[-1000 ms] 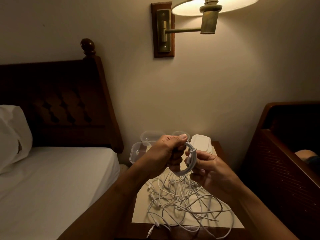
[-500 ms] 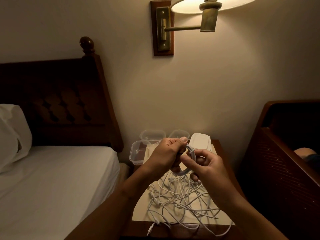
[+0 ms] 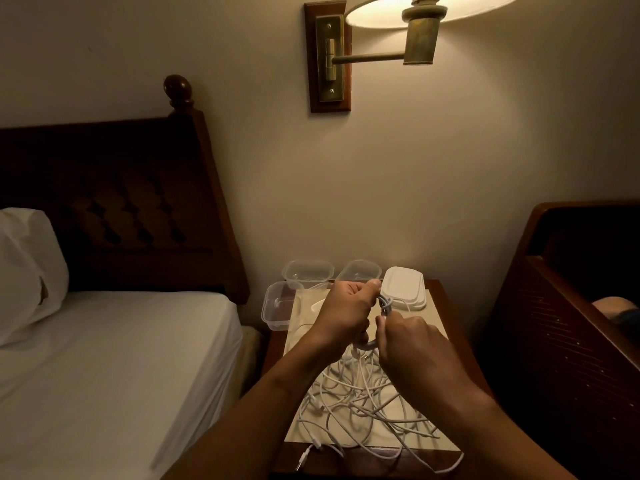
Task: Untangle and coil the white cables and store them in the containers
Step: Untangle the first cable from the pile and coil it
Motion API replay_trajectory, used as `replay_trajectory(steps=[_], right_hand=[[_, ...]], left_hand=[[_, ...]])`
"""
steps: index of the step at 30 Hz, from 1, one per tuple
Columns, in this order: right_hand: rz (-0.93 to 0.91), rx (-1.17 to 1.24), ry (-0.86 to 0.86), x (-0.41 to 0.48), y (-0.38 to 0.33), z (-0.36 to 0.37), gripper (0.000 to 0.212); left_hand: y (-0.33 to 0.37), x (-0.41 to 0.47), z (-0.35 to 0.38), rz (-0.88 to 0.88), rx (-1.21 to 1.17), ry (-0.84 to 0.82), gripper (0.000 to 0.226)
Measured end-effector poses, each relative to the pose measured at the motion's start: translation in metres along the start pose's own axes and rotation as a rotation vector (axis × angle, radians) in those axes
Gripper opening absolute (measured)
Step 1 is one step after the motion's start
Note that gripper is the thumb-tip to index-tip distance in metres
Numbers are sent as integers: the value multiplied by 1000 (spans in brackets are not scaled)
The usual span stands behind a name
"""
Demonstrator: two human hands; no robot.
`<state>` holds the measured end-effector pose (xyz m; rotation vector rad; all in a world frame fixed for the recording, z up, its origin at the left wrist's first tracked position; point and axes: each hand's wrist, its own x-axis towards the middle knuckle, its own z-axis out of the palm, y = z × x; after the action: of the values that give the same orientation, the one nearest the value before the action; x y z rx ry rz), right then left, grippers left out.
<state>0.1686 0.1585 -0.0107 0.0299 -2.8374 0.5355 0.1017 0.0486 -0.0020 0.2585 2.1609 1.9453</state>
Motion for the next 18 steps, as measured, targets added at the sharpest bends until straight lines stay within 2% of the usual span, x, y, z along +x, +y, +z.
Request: replay_trajectory(steps=[7, 13, 18], right_hand=[[11, 217, -88, -3, 7, -5, 34], [-89, 518, -86, -6, 21, -19, 46], [-70, 577, -156, -3, 39, -13, 42]], left_hand=[[-5, 7, 3, -87, -6, -11, 46], [1, 10, -4, -232, -235, -84, 44], [-2, 7, -9, -240, -335, -85, 43]])
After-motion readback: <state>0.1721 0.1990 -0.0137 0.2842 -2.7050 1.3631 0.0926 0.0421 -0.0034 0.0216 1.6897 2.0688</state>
